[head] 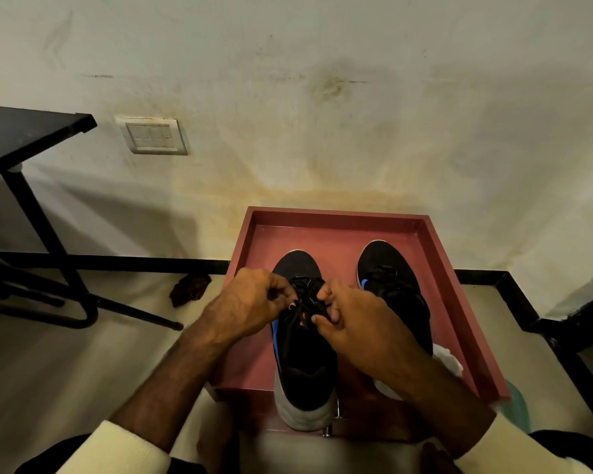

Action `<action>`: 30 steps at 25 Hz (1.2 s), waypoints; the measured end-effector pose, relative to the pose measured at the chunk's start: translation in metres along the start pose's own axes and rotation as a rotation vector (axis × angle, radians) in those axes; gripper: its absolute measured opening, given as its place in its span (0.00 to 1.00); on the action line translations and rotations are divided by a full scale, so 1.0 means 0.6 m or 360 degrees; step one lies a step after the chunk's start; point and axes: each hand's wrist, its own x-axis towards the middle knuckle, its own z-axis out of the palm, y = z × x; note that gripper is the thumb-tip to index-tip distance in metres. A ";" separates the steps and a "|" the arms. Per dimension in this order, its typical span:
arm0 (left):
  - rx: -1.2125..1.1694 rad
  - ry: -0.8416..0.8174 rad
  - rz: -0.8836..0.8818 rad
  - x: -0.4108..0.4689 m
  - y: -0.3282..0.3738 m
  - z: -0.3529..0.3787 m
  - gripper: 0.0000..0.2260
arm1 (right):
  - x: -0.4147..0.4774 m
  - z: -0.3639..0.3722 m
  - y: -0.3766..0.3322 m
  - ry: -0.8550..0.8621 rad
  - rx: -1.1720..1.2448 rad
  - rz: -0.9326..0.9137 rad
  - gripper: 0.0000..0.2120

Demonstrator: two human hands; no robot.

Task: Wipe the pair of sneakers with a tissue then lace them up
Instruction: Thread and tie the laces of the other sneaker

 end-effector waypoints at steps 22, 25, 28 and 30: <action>-0.0176 0.0067 0.0051 -0.001 -0.011 -0.038 0.05 | -0.005 0.005 -0.020 -0.0149 -0.0007 0.0145 0.17; -0.0056 -0.0051 -0.0038 -0.009 -0.019 -0.046 0.01 | -0.004 0.004 -0.020 -0.0147 0.0005 0.0148 0.18; -0.0020 -0.0119 0.0013 -0.013 -0.011 -0.033 0.04 | -0.003 0.004 -0.022 -0.0145 0.0016 0.0141 0.18; -0.0009 -0.0066 0.0036 -0.009 -0.003 -0.027 0.03 | -0.002 0.005 -0.022 -0.0145 0.0028 0.0148 0.18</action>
